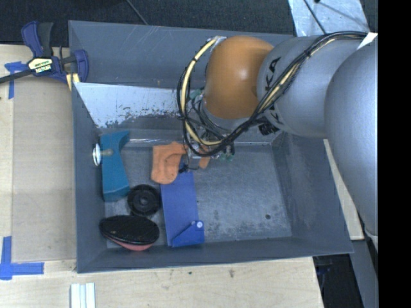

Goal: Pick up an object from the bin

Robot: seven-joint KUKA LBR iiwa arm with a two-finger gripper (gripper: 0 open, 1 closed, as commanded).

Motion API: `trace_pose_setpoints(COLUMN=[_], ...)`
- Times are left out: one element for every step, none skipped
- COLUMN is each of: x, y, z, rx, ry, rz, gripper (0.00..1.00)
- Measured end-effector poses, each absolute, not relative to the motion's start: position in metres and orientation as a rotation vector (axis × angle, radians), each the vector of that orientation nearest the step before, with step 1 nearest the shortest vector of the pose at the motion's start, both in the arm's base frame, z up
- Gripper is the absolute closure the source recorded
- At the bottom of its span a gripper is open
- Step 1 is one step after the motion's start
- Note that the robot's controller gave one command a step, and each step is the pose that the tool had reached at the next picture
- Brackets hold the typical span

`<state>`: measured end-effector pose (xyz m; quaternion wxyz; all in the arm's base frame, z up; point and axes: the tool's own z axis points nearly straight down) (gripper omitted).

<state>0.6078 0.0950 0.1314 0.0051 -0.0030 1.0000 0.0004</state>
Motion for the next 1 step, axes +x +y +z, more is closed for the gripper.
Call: trace_pose_setpoints(x=[0.6074], y=[0.095], z=[0.1392], rx=[-0.009], ry=[3.134], rz=[0.001], gripper=[1.0])
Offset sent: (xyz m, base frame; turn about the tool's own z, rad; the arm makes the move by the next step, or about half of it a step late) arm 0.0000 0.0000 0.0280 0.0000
